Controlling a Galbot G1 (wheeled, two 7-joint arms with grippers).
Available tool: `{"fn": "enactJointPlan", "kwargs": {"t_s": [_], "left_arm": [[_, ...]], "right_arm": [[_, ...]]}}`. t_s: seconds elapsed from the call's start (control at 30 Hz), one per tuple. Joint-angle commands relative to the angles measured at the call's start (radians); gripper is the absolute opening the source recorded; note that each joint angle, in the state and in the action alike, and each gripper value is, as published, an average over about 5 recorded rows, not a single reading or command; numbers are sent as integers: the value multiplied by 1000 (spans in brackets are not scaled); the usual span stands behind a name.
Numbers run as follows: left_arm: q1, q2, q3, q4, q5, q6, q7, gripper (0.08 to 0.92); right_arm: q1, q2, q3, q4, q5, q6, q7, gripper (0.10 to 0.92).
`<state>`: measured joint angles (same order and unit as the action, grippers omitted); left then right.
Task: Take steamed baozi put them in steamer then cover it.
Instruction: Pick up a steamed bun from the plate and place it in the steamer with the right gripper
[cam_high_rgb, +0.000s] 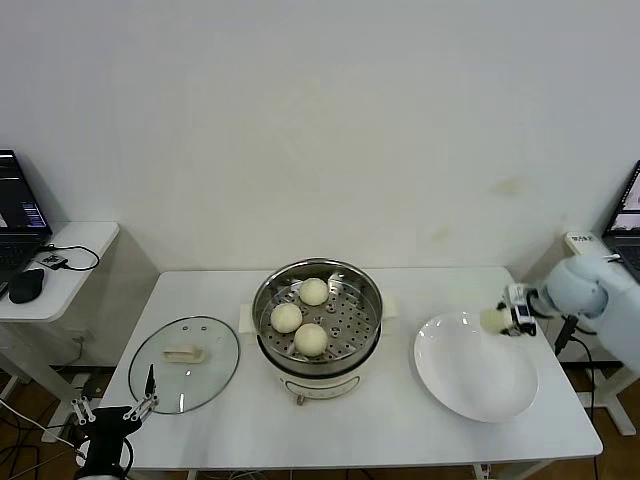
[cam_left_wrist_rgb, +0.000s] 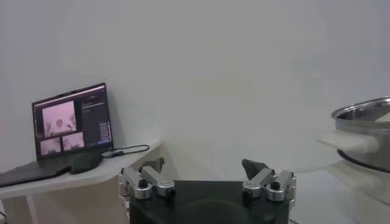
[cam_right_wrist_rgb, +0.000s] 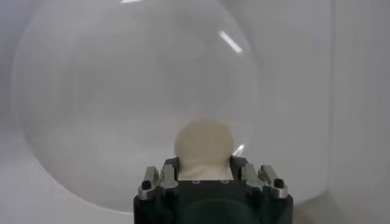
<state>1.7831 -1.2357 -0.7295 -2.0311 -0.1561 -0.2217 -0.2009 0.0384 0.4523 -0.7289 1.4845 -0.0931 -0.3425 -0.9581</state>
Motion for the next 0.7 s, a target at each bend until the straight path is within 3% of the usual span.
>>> {"fn": "enactJointPlan", "kwargs": {"t_s": [0.03, 0.53, 0.7], "left_arm": [[-5, 1, 4, -1, 0, 1, 1, 823], [-7, -14, 0, -7, 3, 0, -1, 823], [-5, -18, -4, -8, 4, 0, -1, 823]], "right_arm": [[477, 27, -330, 146, 259, -89, 18, 537], [633, 404, -524, 189, 652, -363, 225, 543], [579, 479, -530, 168, 690, -383, 265, 543]]}}
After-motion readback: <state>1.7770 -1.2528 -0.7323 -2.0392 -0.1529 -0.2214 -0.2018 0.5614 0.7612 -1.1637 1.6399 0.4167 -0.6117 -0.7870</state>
